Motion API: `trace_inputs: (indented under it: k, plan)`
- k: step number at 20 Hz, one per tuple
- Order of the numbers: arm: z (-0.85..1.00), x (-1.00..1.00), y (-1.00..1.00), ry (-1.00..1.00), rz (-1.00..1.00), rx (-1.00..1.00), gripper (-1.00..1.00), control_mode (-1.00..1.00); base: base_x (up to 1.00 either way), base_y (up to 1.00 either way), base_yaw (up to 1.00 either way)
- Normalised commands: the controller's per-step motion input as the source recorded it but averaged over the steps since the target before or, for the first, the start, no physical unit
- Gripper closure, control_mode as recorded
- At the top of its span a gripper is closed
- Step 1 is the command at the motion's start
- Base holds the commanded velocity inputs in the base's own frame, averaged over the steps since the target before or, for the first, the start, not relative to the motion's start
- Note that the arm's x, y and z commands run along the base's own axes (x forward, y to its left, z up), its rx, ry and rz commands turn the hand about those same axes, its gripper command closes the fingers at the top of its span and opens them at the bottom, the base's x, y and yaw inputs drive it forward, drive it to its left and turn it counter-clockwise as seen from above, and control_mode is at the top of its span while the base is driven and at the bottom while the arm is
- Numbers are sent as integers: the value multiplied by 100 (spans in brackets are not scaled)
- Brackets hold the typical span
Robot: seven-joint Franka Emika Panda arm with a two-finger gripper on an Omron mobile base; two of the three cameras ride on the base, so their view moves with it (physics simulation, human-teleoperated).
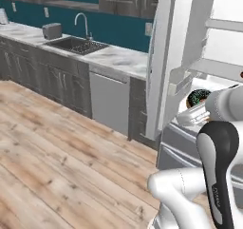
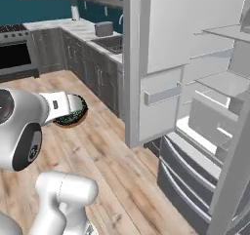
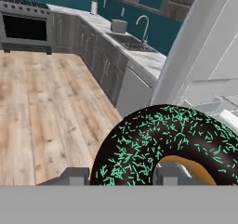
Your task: Take the donuts from the fridge and place them on the empty tray on the dining counter.
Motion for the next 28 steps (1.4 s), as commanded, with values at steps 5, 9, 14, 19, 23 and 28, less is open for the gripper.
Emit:
trace_inputs:
  k: [5, 9, 14, 19, 23, 28]
  plan:
    - [0, 0, 0, 0, 0, 0, 100, 100, -35, -23, 76]
    - [0, 0, 0, 0, 0, 0, 100, 100, -29, -18, 75]
    - [0, 0, 0, 0, 0, 0, 100, 100, -24, -16, 72]
    - [0, 0, 0, 0, 0, 0, 100, 100, -31, -16, 69]
    - [0, 0, 0, 0, 0, 0, 100, 100, -28, -11, 66]
    - [0, 0, 0, 0, 0, 0, 100, 100, -24, -6, 63]
